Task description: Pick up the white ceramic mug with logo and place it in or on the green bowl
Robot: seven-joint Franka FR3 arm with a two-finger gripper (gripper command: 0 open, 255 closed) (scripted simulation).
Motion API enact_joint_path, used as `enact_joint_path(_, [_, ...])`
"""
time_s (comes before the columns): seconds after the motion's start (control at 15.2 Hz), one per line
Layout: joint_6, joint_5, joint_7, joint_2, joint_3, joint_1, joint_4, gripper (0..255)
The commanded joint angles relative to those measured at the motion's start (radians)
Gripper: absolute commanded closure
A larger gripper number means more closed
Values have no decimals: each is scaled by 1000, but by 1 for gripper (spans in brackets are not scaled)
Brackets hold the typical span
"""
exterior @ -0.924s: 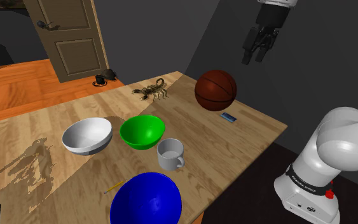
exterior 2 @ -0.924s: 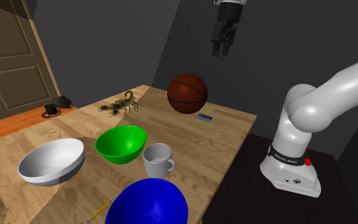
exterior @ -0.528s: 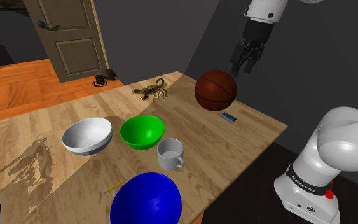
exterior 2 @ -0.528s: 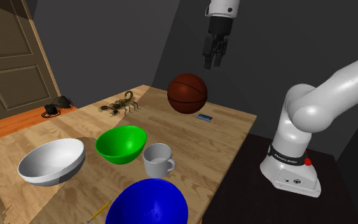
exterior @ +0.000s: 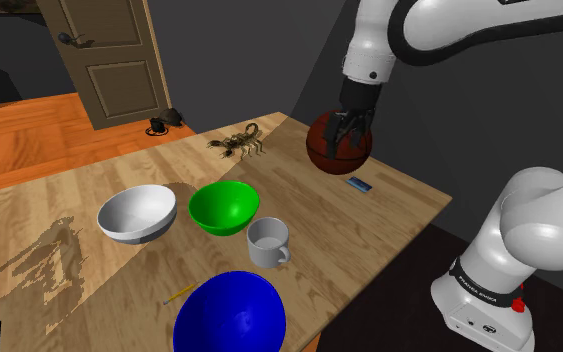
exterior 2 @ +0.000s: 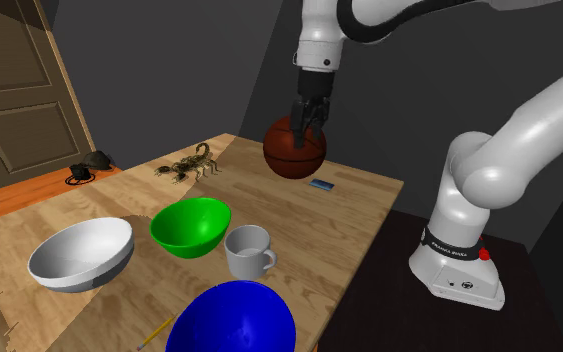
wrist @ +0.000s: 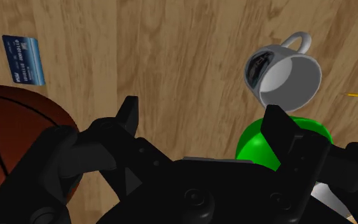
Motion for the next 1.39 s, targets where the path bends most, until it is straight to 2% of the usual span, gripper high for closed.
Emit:
enact_joint_path(0.0, [56,7,13,52,26,7,-6,0])
enact_joint_path(0.53, [278,5,93,295,141,32,0,0])
enact_joint_path(0.99, [446,-79,203,557,226,44,68,0])
enact_joint_path(1.32, [504,-98,218,601,229,46,51,0])
